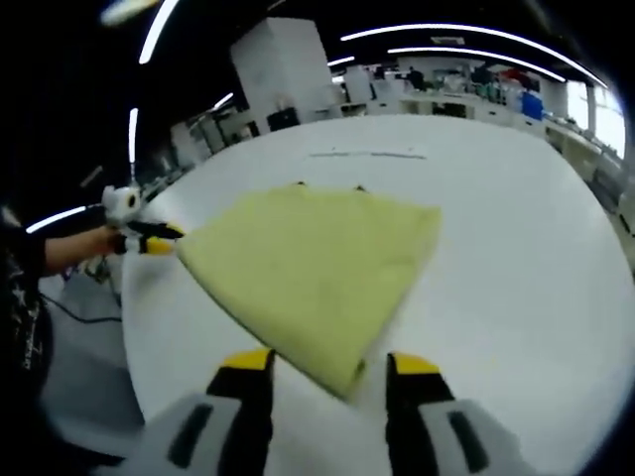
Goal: Fold the garment on the visible template until the final outline fits inside the template.
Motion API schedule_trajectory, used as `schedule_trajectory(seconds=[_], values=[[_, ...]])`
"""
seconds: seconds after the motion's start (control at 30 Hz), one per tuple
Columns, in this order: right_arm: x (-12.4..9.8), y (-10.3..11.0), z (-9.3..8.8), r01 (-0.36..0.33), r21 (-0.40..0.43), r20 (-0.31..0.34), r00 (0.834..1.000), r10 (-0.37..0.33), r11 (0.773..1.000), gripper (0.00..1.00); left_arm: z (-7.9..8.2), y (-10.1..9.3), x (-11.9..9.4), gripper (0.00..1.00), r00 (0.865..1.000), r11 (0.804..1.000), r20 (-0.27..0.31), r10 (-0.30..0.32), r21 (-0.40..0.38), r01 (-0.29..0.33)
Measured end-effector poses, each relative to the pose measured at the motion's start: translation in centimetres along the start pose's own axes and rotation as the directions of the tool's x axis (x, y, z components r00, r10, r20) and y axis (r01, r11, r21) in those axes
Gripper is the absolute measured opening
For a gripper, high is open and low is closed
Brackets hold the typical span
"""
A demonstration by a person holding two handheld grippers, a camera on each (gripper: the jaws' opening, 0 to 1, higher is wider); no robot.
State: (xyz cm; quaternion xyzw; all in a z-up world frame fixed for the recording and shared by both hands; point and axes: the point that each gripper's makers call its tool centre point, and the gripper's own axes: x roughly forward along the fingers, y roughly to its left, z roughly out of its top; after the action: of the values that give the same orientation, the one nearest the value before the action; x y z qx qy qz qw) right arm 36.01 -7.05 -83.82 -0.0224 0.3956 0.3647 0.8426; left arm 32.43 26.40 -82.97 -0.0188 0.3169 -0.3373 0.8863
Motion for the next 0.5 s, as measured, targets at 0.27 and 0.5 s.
schedule_trajectory(seconds=[0.27,0.5], values=[[-0.28,-0.41,-0.63,0.025,-0.031,-0.022,0.999,-0.025,0.999,0.18,-0.59,-0.71,0.52,0.07,0.999,1.000,-0.038,-0.014,0.009,0.014],[-0.30,-0.46,-0.91,0.024,-0.062,-0.034,0.999,-0.026,0.998,0.04,-0.28,-0.80,0.40,0.00,1.000,1.000,-0.020,-0.011,0.011,0.011]])
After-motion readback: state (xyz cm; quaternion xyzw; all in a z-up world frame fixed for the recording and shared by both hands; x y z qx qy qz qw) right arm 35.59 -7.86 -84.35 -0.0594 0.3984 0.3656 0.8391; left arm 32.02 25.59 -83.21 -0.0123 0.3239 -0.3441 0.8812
